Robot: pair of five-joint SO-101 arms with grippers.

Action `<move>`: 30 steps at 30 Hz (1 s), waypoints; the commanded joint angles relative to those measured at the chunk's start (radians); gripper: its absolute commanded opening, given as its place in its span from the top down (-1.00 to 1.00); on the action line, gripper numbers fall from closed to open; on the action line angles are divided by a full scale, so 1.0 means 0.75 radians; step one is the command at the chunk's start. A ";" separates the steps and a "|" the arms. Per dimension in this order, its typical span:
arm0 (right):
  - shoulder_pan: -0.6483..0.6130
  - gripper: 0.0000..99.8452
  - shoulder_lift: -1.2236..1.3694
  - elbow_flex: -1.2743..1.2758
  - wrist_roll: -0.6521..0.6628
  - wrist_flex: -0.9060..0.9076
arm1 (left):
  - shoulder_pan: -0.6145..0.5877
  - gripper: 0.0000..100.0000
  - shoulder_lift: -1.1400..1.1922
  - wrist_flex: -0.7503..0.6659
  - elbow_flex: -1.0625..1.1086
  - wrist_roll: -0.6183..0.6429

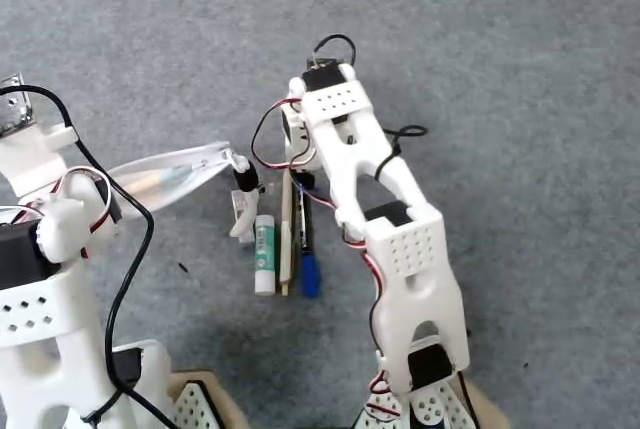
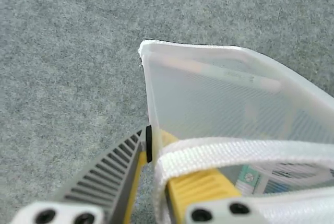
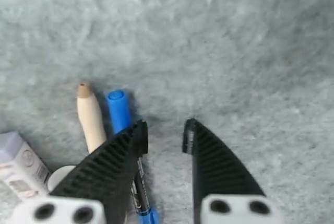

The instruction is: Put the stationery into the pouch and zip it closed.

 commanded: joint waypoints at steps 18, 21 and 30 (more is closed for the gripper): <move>-0.086 0.77 -0.013 -0.210 -0.004 0.057 | -0.011 0.94 0.010 -0.004 -0.056 0.010; -0.078 0.77 -0.011 -0.206 -0.004 0.053 | -0.011 0.94 0.010 -0.004 -0.056 0.010; -0.076 0.77 0.132 -0.220 -0.004 0.033 | -0.011 0.94 0.010 -0.004 -0.056 0.010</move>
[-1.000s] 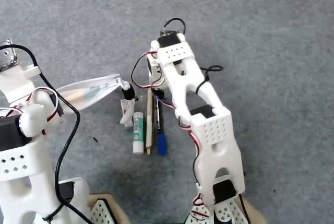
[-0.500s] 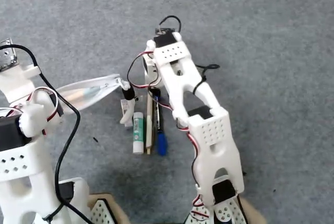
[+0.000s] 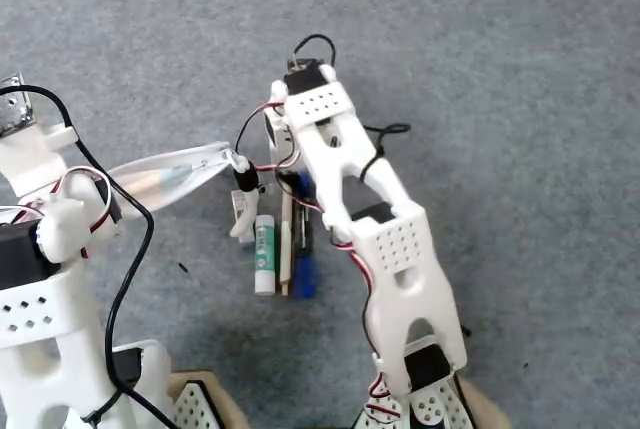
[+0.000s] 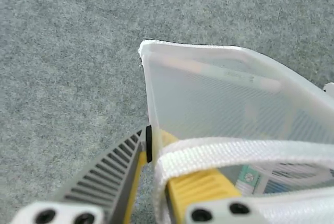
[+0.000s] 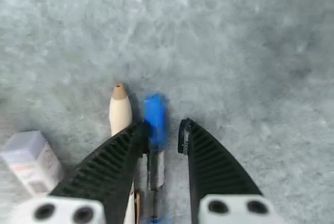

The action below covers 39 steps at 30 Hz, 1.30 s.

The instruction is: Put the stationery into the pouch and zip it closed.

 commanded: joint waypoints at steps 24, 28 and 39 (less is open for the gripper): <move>-0.008 0.98 -0.208 -0.054 -0.002 -0.016 | -0.009 0.94 0.010 0.000 -0.056 0.010; -0.008 0.98 -0.402 -0.052 -0.002 -0.014 | -0.005 0.94 0.010 0.002 -0.054 0.010; -0.010 0.98 -1.048 -0.052 -0.002 -0.065 | -0.001 0.94 0.010 0.002 -0.054 0.010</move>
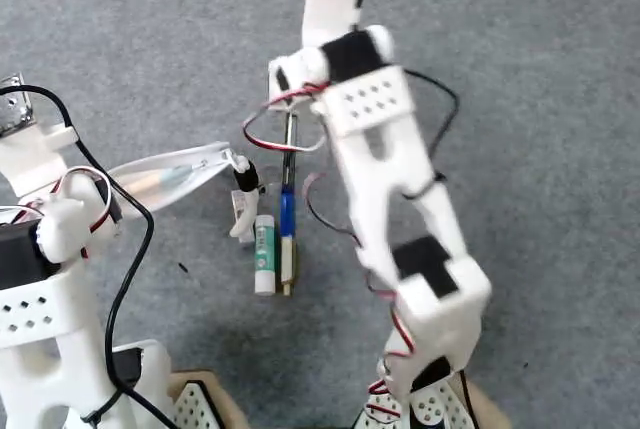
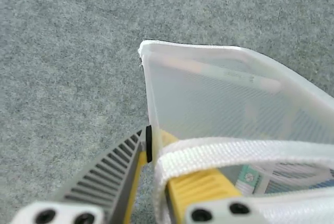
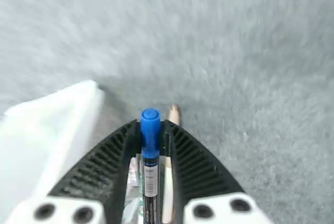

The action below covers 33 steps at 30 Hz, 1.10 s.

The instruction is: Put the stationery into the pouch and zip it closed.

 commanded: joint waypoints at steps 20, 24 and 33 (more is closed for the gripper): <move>-0.385 0.98 -0.832 -0.030 -0.004 -0.264 | 0.050 0.94 0.006 0.002 -0.017 0.010; -0.426 0.98 -0.797 -0.030 -0.004 -0.381 | 0.050 0.94 0.006 0.002 -0.013 0.010; -0.473 0.98 -0.699 -0.030 -0.004 -0.495 | 0.052 0.94 0.006 0.002 -0.017 0.010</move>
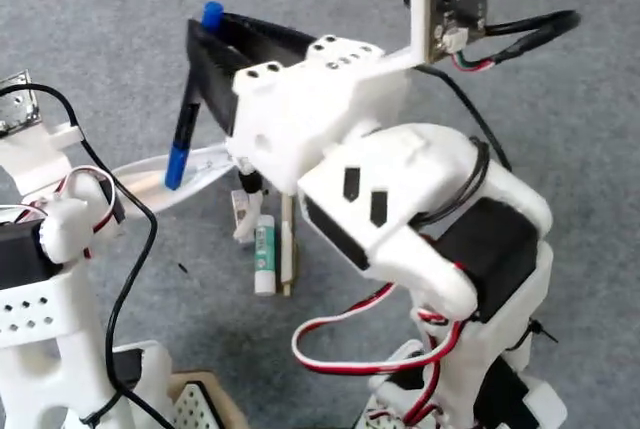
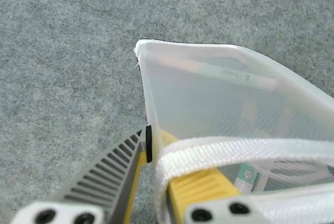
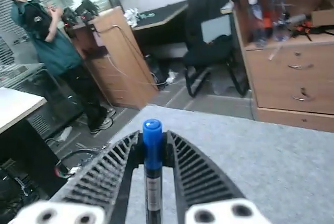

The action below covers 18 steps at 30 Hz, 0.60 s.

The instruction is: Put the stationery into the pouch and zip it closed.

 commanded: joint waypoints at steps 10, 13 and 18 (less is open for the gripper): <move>-0.014 0.98 0.287 -0.030 -0.004 -0.084 | 0.019 0.94 0.006 0.002 -0.013 0.010; -0.012 0.98 0.304 -0.030 -0.004 -0.084 | 0.019 0.94 0.008 0.002 -0.013 0.010; -0.012 0.98 0.304 -0.013 -0.004 -0.068 | 0.019 0.94 0.008 0.002 -0.013 0.010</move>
